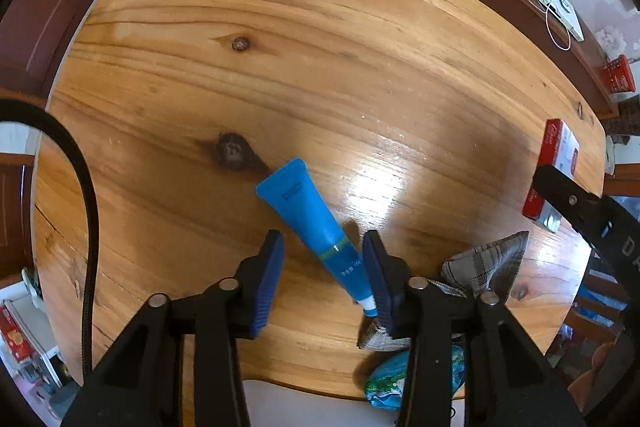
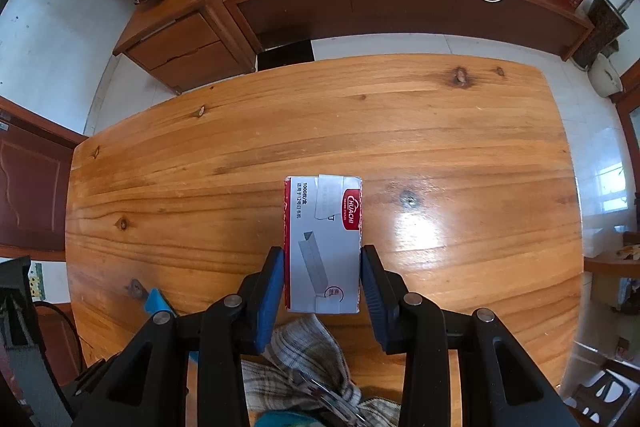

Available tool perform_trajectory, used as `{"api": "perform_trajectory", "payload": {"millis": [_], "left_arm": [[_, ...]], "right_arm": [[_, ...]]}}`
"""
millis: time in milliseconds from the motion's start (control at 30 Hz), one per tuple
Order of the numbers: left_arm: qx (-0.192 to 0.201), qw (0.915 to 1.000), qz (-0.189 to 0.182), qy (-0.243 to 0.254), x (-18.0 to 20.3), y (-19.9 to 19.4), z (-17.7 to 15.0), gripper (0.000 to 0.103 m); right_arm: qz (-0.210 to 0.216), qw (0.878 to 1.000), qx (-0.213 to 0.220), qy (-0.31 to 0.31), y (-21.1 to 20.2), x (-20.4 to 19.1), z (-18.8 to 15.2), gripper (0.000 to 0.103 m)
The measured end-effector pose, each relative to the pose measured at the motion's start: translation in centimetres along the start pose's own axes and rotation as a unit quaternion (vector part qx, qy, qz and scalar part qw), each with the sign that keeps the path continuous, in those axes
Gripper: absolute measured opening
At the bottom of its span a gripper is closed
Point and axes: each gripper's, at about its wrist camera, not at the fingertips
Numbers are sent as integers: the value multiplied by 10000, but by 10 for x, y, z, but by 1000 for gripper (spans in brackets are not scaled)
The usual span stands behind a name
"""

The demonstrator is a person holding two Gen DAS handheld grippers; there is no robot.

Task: Organize objects
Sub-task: 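Grasp the blue tube with the left tool while the right tool grasps the white-and-red box, then carry the blue tube and white-and-red box into the tray and release both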

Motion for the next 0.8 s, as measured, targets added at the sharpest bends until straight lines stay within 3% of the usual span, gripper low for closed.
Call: {"api": "perform_trajectory", "payload": {"millis": [233,400,600,800], "left_arm": [[-157,9998,12,-113,6,9,-1,34],[-87,9998,120,-122,9,10,-3,21],[206,9993,291,86,14,1,-9,19],[686,9970,291,225,11,-37,-27,19]], "right_arm": [[61,9998,22,-186,-9,11,-8,39],[151,9991,45,-392,-17,17,-16,39],[338,9965,153,-747,-35,17,-33,38],[614,9922,323,-1038,-67,13,-50,38]]}}
Point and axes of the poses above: each gripper's, at about its wrist camera, not at the fingertips, and y roughly the way its jaws point, x to its right, z to its top, and after that the axes turned 3 degrees about y, right-handed
